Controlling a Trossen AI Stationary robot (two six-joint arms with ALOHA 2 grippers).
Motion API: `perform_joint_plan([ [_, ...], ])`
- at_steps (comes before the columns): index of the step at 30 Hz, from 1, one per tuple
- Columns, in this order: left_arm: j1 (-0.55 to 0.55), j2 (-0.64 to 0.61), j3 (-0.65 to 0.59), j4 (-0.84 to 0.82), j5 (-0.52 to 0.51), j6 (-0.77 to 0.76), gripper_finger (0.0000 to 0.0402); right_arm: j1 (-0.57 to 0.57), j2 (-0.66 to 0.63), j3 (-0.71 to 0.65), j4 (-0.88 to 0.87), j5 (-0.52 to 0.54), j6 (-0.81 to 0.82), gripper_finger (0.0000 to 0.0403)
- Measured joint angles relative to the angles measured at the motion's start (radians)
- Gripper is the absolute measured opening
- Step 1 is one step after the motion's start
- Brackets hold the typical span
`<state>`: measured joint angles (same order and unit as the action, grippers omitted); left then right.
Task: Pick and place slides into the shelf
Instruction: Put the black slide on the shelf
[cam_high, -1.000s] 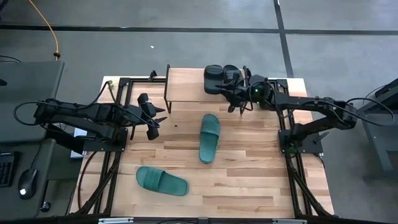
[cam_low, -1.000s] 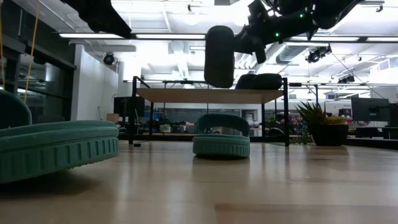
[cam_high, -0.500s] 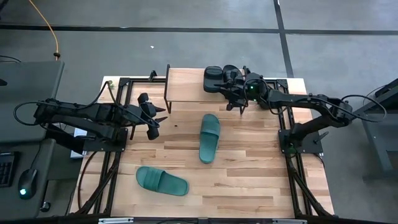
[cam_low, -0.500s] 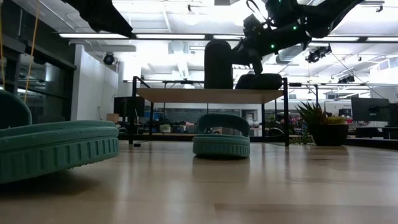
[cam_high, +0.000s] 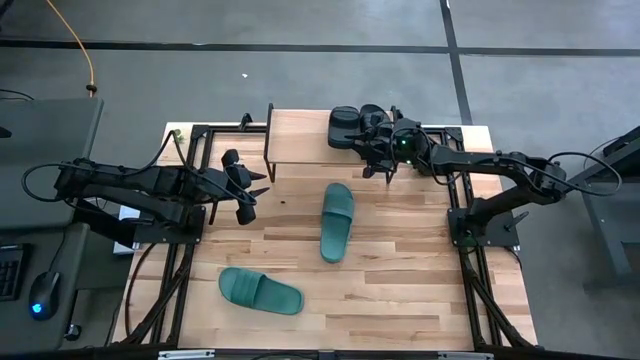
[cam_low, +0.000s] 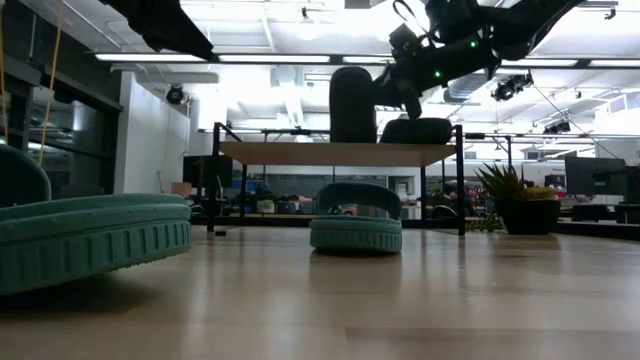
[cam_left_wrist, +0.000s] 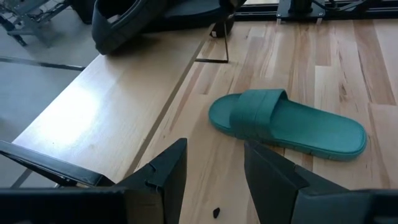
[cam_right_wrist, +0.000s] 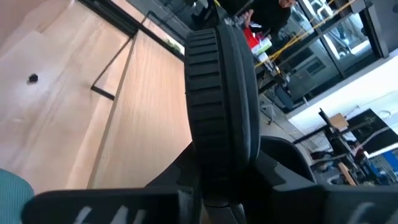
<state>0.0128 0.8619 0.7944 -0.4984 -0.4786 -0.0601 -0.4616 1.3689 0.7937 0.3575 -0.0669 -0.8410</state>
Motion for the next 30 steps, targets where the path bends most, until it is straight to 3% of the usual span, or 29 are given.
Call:
perform_joint_plan([
  [13,0.0,0.0,0.0,-0.001,0.0,0.0,0.0143,0.079,0.0,0.103,-0.233,0.135,0.037,0.0075],
  [30,0.0,0.0,0.001,-0.002,0.0,-0.015,0.0143,0.089,0.0,0.161,-0.427,0.19,0.195,0.0245],
])
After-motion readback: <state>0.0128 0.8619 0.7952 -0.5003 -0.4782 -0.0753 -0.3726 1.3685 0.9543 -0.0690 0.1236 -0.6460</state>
